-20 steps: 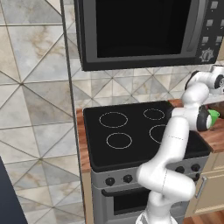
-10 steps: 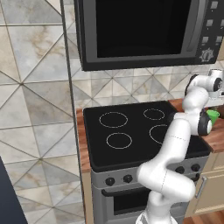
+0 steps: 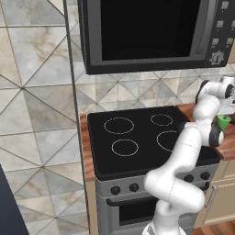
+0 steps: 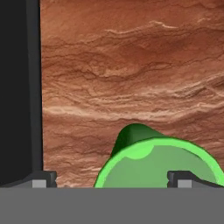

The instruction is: Pick the cup and bowl from the counter and place them on the counter next to the sink.

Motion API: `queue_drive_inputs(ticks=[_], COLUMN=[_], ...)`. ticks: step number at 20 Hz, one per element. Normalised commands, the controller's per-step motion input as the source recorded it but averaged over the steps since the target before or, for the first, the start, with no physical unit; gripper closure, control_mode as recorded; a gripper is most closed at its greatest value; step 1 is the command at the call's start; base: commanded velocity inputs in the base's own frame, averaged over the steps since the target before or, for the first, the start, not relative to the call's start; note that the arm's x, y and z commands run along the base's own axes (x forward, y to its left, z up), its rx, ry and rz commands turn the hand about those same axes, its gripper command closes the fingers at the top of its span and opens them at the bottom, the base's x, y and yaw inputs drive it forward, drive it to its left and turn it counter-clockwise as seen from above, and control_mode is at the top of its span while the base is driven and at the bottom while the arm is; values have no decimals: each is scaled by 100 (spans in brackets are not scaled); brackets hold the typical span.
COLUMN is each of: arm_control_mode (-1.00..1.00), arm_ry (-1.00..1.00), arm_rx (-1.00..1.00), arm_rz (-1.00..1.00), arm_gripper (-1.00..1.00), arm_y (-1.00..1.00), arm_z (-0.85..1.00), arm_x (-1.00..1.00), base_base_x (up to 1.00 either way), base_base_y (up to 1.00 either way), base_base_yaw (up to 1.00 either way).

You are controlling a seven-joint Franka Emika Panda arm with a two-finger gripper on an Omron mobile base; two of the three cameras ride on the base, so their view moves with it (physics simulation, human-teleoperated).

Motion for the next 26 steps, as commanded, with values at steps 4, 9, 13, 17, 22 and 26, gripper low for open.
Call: queue_drive_inputs(ticks=[4, 9, 13, 17, 22, 26], arm_control_mode=[-100, -100, -100, -100, -100, -100], arm_ry=[0, 1, 0, 0, 0, -1], arm_rx=[3, 2, 0, 0, 0, 0], arm_rz=[0, 0, 0, 0, 0, 0], arm_gripper=[-100, -100, -100, -100, 100, 100], arm_y=[5, 6, 0, 0, 0, 0], arm_z=[-17, -11, 0, 0, 0, 0], arm_x=[-5, -9, 0, 0, 0, -4], base_base_x=[0, 0, 0, 0, 0, 0], base_base_y=[0, 0, 0, 0, 0, 0], base_base_yaw=[0, 0, 0, 0, 0, 0])
